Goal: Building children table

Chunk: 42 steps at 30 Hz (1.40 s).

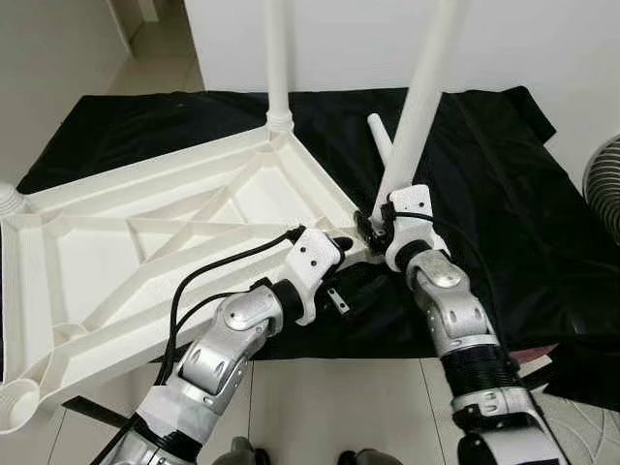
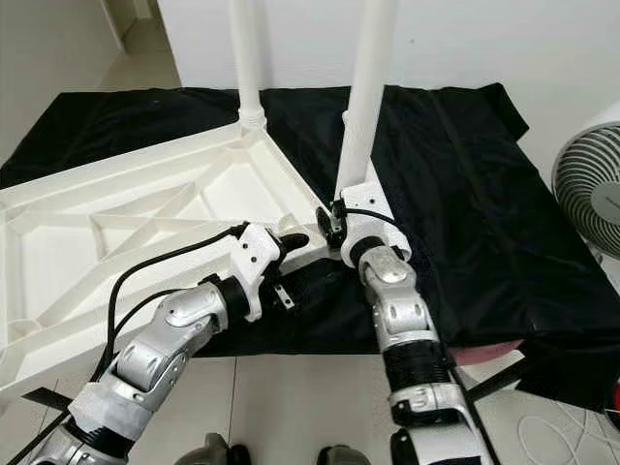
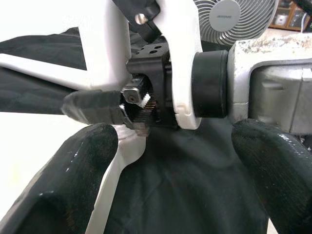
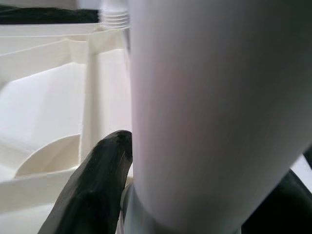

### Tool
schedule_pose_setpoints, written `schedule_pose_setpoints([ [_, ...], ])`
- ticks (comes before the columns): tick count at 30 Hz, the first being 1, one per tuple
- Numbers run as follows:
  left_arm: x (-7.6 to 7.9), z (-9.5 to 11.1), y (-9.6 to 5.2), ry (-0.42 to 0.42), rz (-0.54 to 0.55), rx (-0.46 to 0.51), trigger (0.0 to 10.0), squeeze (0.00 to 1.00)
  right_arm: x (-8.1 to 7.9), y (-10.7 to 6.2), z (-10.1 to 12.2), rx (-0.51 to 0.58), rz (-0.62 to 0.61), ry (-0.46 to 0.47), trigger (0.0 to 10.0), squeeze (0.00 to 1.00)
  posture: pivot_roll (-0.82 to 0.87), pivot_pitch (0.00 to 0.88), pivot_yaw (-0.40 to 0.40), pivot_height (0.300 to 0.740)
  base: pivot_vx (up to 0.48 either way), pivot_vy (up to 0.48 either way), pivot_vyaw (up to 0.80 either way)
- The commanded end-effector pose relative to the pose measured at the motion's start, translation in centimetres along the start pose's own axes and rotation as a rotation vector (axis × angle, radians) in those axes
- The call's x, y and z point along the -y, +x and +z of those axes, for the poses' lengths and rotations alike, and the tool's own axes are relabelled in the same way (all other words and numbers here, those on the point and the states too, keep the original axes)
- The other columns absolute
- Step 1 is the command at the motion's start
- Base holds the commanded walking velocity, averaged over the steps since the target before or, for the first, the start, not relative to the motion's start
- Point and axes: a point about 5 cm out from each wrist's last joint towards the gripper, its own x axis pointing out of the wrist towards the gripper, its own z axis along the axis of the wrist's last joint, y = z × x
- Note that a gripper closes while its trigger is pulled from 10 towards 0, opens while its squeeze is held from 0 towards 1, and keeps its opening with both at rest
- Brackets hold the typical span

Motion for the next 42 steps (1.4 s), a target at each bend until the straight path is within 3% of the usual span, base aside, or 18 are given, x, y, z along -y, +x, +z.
schedule_pose_setpoints([
  [1, 0.5, -0.5, -0.1, -0.008, -0.053, -0.020, 10.0, 0.00, 1.3, -0.9, -1.8, -0.082, -0.167, 0.094, 10.0, 0.00, -0.15, 0.103, 0.056, 0.740, 0.000, 0.000, 0.00],
  [4, 0.7, -0.5, 0.1, -0.010, -0.069, -0.020, 10.0, 0.00, 0.0, -2.6, -1.4, -0.058, -0.327, 0.113, 10.0, 0.00, -0.15, 0.107, 0.060, 0.740, 0.000, 0.000, 0.00],
  [7, 0.7, -0.5, 0.1, -0.012, -0.070, -0.021, 10.0, 0.00, -0.6, -2.9, -1.0, -0.057, -0.308, 0.111, 10.0, 0.00, -0.15, 0.107, 0.060, 0.740, 0.000, 0.000, 0.00],
  [15, 0.6, -0.5, 0.1, -0.009, -0.069, -0.021, 10.0, 0.00, 0.3, -2.5, -0.7, -0.054, -0.296, 0.082, 10.0, 0.00, -0.15, 0.106, 0.058, 0.740, 0.000, 0.000, 0.00],
  [16, 0.6, -0.5, 0.2, -0.010, -0.067, -0.021, 10.0, 0.00, 0.4, -2.2, -0.6, -0.044, -0.265, 0.088, 10.0, 1.00, -0.15, 0.106, 0.053, 0.740, 0.000, 0.000, 0.00],
  [19, 0.6, -0.5, 0.2, -0.011, -0.065, -0.020, 10.0, 0.00, 0.4, -2.0, -0.4, -0.037, -0.237, 0.097, 10.0, 1.00, -0.15, 0.106, 0.053, 0.740, 0.000, 0.000, 0.00],
  [25, 0.7, -0.5, 0.0, -0.011, -0.062, -0.020, 10.0, 0.00, 0.7, -1.5, 0.3, -0.006, -0.034, 0.067, 10.0, 1.00, -0.14, 0.104, 0.048, 0.740, 0.000, 0.000, 0.00],
  [26, 0.7, -0.5, -0.1, -0.011, -0.060, -0.021, 10.0, 0.00, 1.2, -1.4, 0.3, -0.019, 0.110, 0.019, 10.0, 0.00, -0.14, 0.101, 0.044, 0.740, 0.000, 0.000, 0.00],
  [31, 0.6, -0.5, -0.2, -0.008, -0.056, -0.023, 10.0, 0.00, 2.2, -1.2, 0.2, -0.029, 0.238, -0.057, 10.0, 0.00, -0.14, 0.101, 0.044, 0.740, 0.000, 0.000, 0.00],
  [33, 0.6, -0.6, -0.1, -0.007, -0.058, -0.026, 10.0, 0.00, 2.2, -1.0, 0.3, 0.003, 0.323, -0.139, 10.0, 0.00, -0.13, 0.091, 0.042, 0.740, 0.000, 0.000, 0.00],
  [39, 0.7, -1.2, -0.2, -0.004, -0.068, -0.051, 10.0, 0.00, 2.1, 0.0, 1.1, 0.054, 0.470, -0.189, 10.0, 0.00, -0.13, 0.077, 0.045, 0.740, 0.000, 0.000, 0.00],
  [42, 0.4, -1.3, -0.3, 0.003, -0.063, -0.064, 10.0, 0.00, 2.1, 0.4, 1.3, 0.061, 0.484, -0.218, 10.0, 0.00, -0.13, 0.077, 0.045, 0.740, 0.000, 0.000, 0.00],
])
